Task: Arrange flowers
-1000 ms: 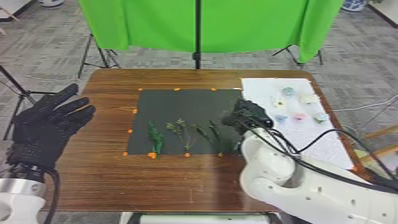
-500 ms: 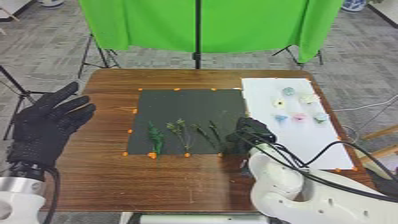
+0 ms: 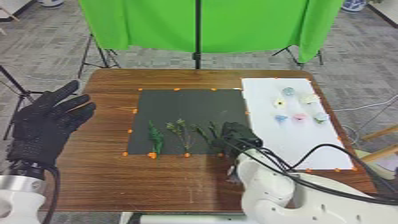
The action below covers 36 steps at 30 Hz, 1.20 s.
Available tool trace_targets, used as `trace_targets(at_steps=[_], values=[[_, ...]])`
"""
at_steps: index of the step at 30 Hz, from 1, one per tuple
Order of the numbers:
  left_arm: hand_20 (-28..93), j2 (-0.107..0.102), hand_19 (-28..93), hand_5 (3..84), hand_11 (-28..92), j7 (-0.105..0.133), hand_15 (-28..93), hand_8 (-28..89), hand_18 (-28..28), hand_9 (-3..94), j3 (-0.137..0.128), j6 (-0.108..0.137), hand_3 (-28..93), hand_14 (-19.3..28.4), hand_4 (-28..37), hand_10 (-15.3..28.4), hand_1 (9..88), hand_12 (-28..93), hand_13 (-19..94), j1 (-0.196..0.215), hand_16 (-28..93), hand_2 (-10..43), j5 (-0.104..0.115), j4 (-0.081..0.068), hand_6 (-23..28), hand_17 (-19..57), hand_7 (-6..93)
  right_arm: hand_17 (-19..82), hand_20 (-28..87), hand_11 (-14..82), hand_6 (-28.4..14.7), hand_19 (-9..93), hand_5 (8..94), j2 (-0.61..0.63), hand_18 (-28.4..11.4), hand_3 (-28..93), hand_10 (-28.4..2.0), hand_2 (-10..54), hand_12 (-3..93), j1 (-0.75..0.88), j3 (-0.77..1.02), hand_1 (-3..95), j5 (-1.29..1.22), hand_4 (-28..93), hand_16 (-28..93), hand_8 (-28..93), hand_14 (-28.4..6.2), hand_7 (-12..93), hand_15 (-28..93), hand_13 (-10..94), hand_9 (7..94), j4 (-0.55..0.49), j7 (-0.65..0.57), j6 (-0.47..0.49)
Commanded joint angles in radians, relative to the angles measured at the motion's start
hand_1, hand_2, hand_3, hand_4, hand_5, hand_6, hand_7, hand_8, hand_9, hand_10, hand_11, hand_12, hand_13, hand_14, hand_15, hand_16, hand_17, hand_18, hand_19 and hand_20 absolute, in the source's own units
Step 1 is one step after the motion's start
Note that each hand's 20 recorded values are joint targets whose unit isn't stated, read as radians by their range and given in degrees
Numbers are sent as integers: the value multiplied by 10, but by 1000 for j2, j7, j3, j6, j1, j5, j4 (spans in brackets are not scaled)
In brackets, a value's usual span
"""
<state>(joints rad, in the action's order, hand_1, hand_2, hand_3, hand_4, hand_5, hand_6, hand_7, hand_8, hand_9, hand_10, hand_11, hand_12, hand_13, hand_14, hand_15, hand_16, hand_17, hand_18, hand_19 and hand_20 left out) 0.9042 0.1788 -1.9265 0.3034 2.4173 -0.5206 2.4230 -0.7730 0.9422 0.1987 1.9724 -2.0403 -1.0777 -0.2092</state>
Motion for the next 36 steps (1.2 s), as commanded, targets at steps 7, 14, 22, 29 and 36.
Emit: trace_targets(at_steps=[7,14,22,29,36], values=[[123,11,631,367,291,-18,505,-99,263,337,4,1,774,281,-264,216,221,114,244,9,-94,86,-3,-5,103,-72,152,500,356,373,-13,932,867,53,-246,732,-106,16,166,-24,16,318,182,-236,172,-110,-68,187,621,907,937,42,-100,-109],[121,11,631,367,291,-21,506,-99,262,337,10,1,774,280,-263,217,220,114,244,6,-93,86,-4,-4,103,-71,152,468,233,263,-45,932,678,107,-242,733,-138,-12,166,43,204,324,107,-231,160,-111,-77,136,568,861,885,84,-121,-19],[120,10,632,368,291,-16,506,-99,262,337,14,0,776,280,-263,216,220,114,244,5,-94,85,-3,-4,103,-72,152,469,141,217,-68,932,470,146,-247,729,-171,-41,146,85,284,322,18,-225,148,-104,-89,93,522,855,829,156,-114,59],[119,7,633,367,290,-16,505,-99,262,336,18,-5,776,281,-264,216,220,114,244,-5,-94,84,-3,-7,103,-72,152,460,114,222,-33,932,477,143,-245,732,-164,-57,148,70,243,331,-12,-227,152,-112,-91,110,519,848,824,208,-104,68],[118,5,633,367,290,-10,504,-99,262,337,23,-7,775,280,-264,216,221,114,245,-5,-94,85,-2,-7,103,-72,151,435,49,214,13,932,661,148,-225,748,-140,-87,153,26,113,391,90,-258,154,-107,-85,135,519,822,826,243,-38,-67]])
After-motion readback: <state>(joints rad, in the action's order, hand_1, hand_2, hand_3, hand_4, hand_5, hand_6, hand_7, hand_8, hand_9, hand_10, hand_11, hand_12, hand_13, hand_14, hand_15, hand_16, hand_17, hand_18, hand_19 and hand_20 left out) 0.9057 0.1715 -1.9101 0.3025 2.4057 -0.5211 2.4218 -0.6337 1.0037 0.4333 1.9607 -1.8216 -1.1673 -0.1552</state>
